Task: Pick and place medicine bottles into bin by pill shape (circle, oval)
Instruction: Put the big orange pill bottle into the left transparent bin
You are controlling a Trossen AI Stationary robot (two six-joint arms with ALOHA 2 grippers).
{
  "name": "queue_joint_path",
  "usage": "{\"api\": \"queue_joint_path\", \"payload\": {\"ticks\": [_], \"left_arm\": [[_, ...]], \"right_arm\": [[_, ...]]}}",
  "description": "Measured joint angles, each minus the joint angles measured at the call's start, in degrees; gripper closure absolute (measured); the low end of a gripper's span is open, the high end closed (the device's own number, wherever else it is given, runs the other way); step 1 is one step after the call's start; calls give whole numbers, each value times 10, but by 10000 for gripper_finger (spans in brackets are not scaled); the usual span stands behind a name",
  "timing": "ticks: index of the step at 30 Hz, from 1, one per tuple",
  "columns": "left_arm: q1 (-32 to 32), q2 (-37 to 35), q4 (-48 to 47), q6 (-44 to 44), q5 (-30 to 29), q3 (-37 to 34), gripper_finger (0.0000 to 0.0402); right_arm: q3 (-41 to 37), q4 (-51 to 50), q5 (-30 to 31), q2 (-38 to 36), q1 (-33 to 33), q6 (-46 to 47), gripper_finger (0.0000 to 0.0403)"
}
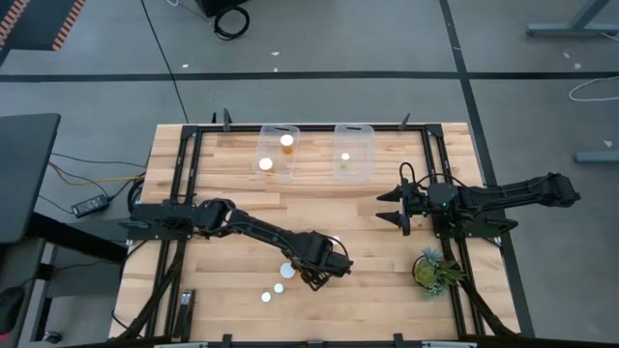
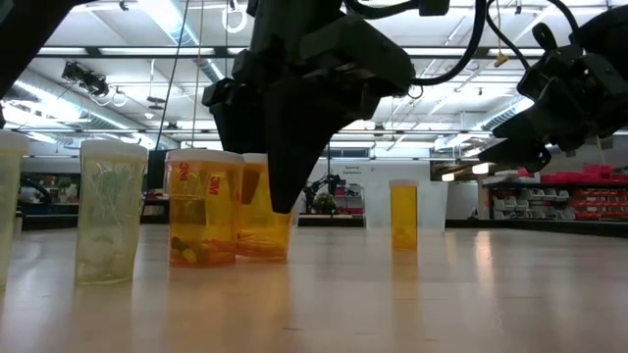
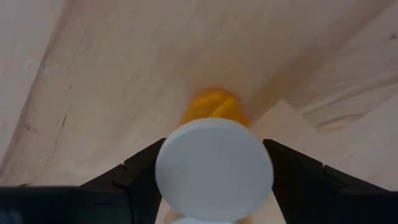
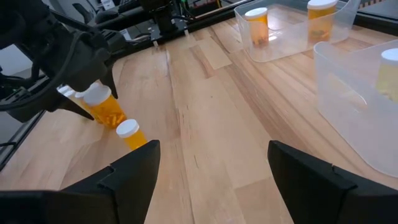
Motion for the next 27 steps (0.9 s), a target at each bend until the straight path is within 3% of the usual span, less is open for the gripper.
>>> {"api": "queue_joint_path", "payload": {"ticks": [8, 12, 18, 22, 27], "left_arm": [[7, 0, 0, 26, 0, 0, 201], [21, -5, -6, 53, -2, 7, 202], [53, -7, -59, 110, -30, 72, 176], [83, -8, -96, 148, -64, 120, 192], [126, -32, -97, 196, -86, 120, 201]], "right_arm": [[0, 0, 0, 0, 0, 0, 98], [0, 0, 0, 0, 0, 0, 98], [0, 0, 0, 0, 0, 0, 98], [0, 0, 0, 0, 0, 0, 98], [0, 0, 0, 0, 0, 0, 98]]}}
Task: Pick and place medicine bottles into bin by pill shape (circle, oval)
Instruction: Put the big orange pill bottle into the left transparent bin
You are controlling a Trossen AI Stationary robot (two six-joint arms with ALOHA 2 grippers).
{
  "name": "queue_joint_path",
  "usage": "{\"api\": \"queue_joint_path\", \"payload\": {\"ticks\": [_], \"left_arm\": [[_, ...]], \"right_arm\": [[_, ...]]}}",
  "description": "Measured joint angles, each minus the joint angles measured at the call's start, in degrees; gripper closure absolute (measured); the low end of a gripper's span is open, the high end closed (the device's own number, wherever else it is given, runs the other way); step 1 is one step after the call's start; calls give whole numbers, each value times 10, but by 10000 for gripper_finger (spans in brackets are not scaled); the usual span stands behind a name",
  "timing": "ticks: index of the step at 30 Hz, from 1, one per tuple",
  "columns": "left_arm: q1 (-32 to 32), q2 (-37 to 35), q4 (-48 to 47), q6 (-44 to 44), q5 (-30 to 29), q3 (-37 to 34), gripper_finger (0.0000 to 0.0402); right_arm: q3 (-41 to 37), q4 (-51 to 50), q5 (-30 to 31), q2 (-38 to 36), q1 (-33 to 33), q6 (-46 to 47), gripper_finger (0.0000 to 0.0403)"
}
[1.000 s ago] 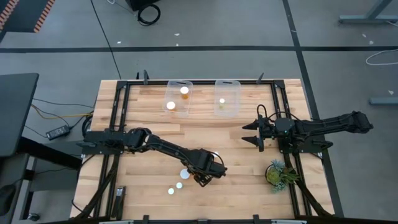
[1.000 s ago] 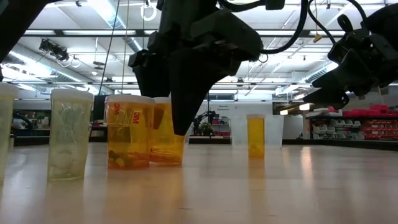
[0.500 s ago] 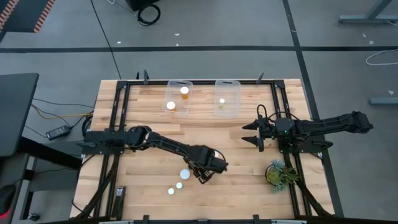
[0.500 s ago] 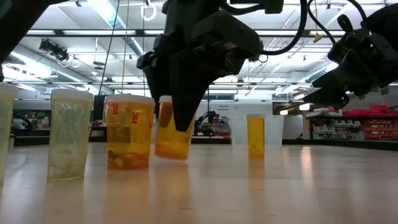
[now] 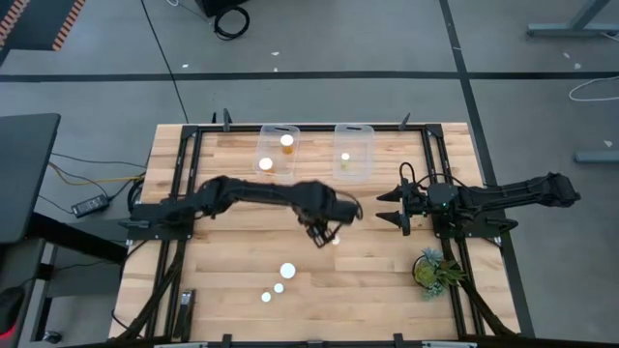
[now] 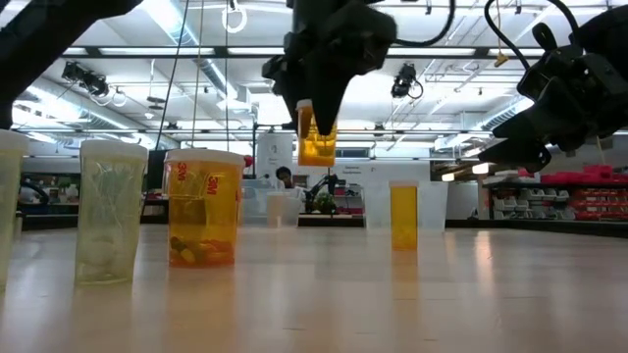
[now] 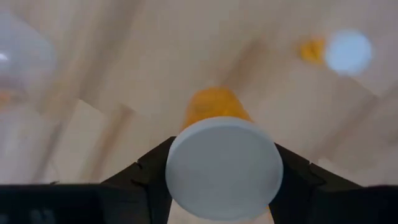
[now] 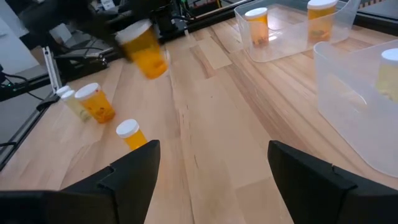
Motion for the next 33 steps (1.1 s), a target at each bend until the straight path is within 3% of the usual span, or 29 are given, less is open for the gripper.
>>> {"api": "queue_joint_path", "payload": {"ticks": [6, 14, 22, 33], "left_arm": [[46, -20, 1, 55, -44, 0, 176], [105, -34, 2, 124, -73, 0, 201], [166, -35, 2, 172, -131, 0, 173], [243, -35, 1, 198, -157, -21, 192]], "right_arm": [[0, -3, 0, 0, 0, 0, 98], [0, -5, 0, 0, 0, 0, 98], [0, -5, 0, 0, 0, 0, 98], [0, -5, 0, 0, 0, 0, 98]]}}
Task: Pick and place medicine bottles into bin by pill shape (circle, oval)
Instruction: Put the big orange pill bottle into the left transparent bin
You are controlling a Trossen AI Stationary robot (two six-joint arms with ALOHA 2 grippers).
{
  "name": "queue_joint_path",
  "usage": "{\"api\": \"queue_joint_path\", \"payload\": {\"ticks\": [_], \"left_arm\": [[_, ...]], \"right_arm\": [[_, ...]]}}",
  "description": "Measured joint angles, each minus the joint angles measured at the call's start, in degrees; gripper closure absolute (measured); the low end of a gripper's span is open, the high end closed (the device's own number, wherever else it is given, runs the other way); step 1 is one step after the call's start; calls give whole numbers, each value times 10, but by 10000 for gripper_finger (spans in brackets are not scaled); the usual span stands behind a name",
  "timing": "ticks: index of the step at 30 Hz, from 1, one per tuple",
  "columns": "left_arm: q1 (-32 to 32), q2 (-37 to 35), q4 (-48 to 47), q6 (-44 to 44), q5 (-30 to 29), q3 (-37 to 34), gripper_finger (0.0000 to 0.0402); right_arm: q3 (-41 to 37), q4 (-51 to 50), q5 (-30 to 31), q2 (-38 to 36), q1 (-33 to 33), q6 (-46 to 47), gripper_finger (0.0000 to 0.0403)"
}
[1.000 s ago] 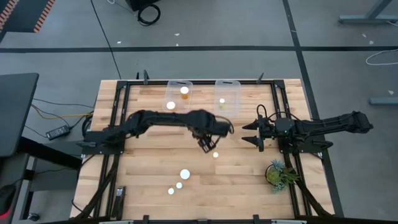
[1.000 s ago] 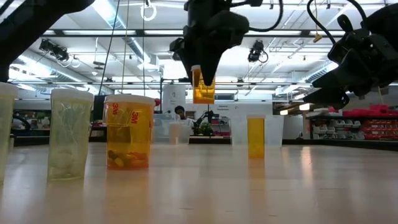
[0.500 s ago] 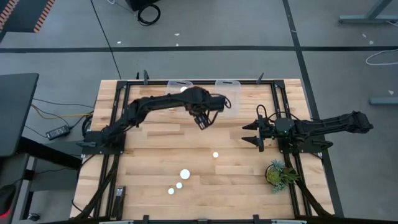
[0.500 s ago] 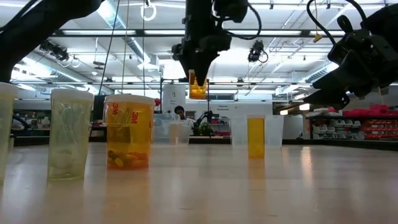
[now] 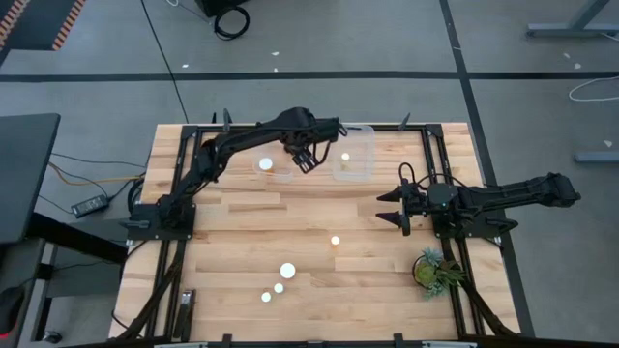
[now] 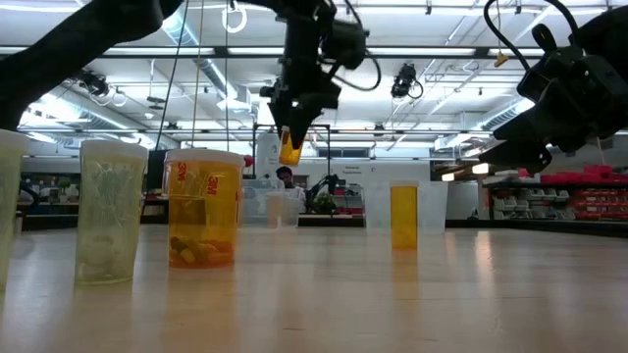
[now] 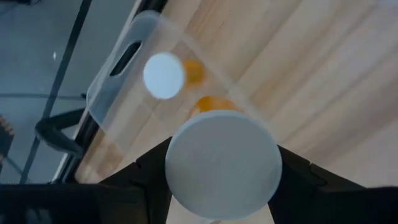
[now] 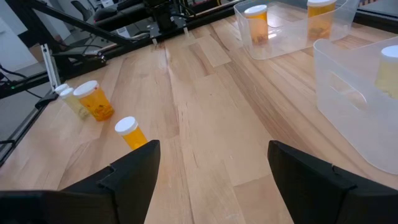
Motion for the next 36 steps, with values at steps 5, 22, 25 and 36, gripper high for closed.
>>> {"api": "queue_joint_path", "payload": {"ticks": [5, 22, 25, 36], "left_arm": [[22, 1, 1, -2, 0, -50, 177], [54, 1, 114, 50, 54, -181, 179], [64, 1, 124, 50, 56, -195, 188], [76, 1, 160, 51, 99, -201, 172]], "right_arm": [[0, 0, 0, 0, 0, 0, 98], [0, 0, 0, 0, 0, 0, 98], [0, 0, 0, 0, 0, 0, 98], [0, 0, 0, 0, 0, 0, 98]]}}
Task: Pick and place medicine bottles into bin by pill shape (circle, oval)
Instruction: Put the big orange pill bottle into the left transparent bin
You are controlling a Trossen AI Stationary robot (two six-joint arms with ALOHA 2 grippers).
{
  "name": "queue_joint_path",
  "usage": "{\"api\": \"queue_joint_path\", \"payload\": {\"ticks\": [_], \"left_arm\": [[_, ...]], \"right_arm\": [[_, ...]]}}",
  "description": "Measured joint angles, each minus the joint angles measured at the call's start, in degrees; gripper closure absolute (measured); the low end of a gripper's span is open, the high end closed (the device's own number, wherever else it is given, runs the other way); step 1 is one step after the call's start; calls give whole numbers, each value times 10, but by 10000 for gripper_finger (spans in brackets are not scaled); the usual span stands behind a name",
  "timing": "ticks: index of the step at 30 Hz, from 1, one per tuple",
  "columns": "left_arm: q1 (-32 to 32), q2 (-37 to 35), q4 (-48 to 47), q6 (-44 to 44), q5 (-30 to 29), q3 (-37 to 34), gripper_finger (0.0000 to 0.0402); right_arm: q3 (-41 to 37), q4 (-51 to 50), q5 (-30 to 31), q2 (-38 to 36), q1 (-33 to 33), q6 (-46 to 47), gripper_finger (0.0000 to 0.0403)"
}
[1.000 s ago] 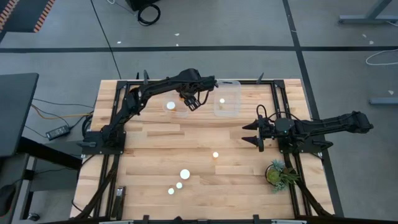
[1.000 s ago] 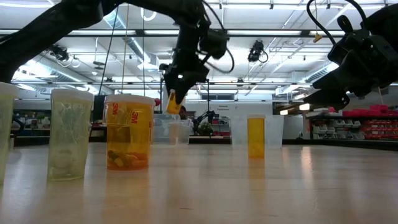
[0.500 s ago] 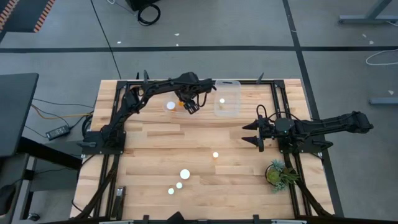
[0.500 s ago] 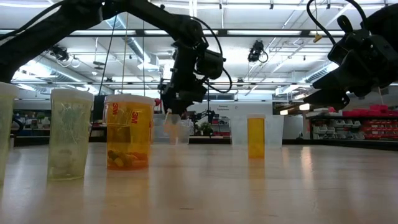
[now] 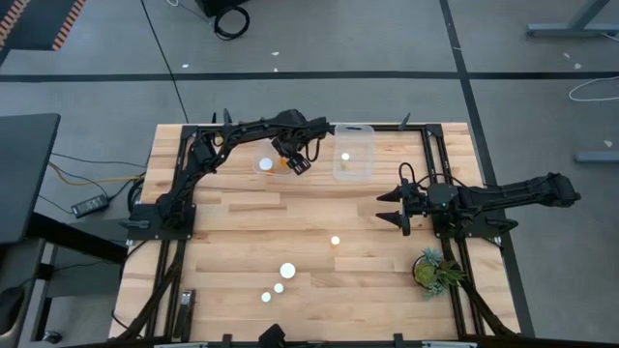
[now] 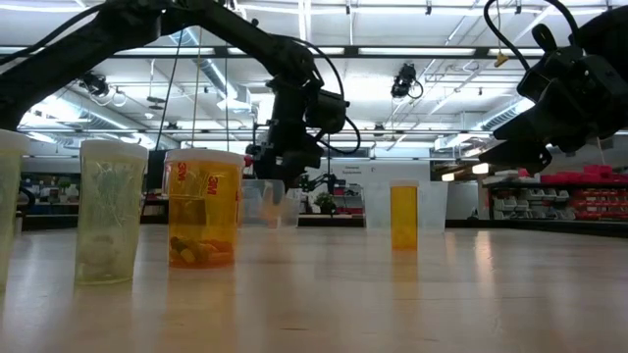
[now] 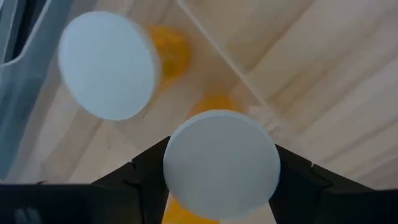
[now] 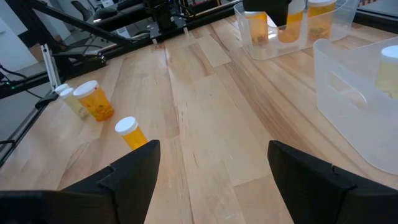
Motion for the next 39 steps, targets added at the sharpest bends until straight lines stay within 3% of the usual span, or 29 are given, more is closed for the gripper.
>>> {"api": "queue_joint_path", "payload": {"ticks": [10, 21, 33, 39], "left_arm": [[2, 0, 0, -6, 23, 0, 176], [2, 0, -42, -3, 24, 5, 112], [-3, -8, -156, -11, 19, 105, 106], [-42, -27, -153, 26, 14, 149, 110]], "right_arm": [[0, 0, 0, 0, 0, 0, 98], [0, 0, 0, 0, 0, 0, 98], [0, 0, 0, 0, 0, 0, 98], [0, 0, 0, 0, 0, 0, 98]]}}
